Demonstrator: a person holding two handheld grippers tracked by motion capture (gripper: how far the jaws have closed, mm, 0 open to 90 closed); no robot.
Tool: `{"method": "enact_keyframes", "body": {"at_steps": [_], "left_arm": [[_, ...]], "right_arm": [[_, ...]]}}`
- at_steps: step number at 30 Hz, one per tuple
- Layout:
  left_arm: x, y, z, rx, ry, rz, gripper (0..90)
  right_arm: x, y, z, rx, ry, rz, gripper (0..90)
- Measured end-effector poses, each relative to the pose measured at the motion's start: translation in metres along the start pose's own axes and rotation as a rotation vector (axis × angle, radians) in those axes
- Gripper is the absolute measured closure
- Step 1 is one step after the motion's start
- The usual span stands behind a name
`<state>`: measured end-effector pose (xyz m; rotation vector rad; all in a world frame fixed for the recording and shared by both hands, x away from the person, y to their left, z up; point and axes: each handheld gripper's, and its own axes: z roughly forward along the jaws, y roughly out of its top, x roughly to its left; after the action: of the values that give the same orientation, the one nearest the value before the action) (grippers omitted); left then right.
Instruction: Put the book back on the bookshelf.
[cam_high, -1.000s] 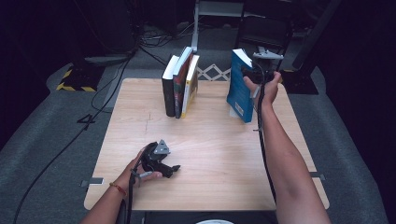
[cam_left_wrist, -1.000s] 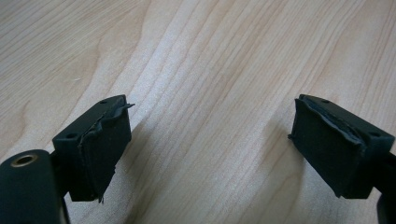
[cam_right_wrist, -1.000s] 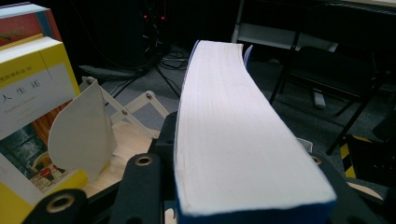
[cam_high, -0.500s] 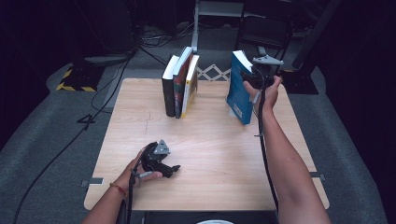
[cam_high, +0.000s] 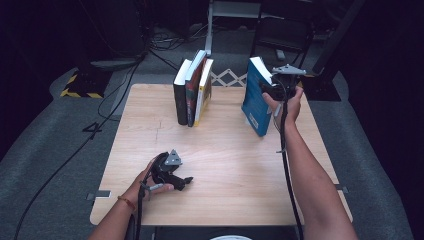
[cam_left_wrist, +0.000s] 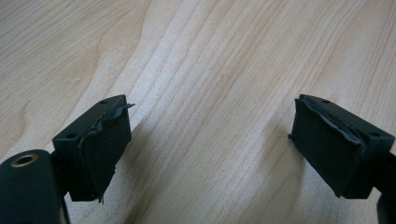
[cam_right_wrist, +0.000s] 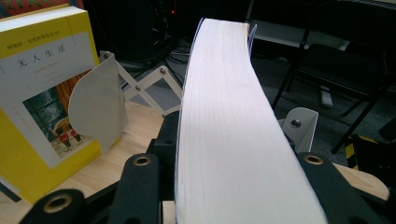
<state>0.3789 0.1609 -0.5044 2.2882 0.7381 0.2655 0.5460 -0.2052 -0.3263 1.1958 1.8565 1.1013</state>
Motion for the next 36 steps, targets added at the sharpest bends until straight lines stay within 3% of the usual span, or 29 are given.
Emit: {"method": "enact_keyframes", "body": {"at_steps": [36], "left_arm": [[0.0, 0.0, 0.0, 0.0, 0.001, 0.0, 12.3]], "right_arm": [[-0.002, -0.008, -0.014, 0.062, 0.038, -0.064, 57.7]]}}
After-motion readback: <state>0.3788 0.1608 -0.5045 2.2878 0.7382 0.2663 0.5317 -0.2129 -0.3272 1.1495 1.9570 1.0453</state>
